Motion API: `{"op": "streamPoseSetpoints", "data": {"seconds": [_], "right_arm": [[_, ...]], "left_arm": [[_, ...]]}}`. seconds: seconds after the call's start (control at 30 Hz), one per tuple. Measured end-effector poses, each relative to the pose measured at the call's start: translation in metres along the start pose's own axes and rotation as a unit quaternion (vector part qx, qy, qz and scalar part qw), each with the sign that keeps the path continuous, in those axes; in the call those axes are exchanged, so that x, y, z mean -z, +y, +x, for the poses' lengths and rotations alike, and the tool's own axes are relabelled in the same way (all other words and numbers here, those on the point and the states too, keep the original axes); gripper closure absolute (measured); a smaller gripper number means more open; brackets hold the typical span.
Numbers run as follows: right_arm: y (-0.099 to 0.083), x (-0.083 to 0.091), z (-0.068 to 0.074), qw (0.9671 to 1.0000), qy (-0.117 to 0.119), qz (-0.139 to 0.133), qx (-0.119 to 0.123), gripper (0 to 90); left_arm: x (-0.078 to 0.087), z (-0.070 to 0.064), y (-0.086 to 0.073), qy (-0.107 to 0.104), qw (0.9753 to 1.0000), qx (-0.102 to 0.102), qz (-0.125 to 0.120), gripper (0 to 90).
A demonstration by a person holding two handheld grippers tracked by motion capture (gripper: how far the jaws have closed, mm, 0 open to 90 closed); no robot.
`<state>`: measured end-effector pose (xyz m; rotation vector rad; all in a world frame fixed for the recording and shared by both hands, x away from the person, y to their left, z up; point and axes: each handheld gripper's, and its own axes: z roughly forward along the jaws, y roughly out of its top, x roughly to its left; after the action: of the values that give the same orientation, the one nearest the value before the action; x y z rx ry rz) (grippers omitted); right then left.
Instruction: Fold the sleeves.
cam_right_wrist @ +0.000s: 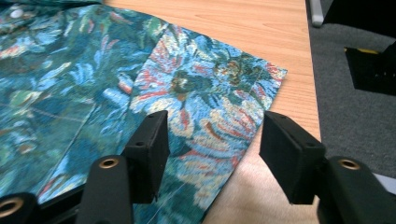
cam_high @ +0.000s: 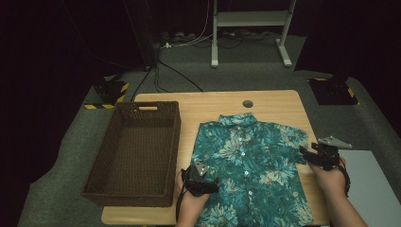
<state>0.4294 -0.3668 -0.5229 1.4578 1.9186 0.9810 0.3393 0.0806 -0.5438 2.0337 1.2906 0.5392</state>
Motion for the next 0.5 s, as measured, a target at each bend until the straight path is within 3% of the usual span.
{"op": "streamPoseSetpoints", "data": {"seconds": [0.5], "right_arm": [[0.009, -0.021, -0.014, 0.9995, -0.021, 0.018, -0.018, 51.3]], "left_arm": [[0.000, 0.000, 0.000, 0.000, 1.0000, 0.000, 0.000, 3.2]]}}
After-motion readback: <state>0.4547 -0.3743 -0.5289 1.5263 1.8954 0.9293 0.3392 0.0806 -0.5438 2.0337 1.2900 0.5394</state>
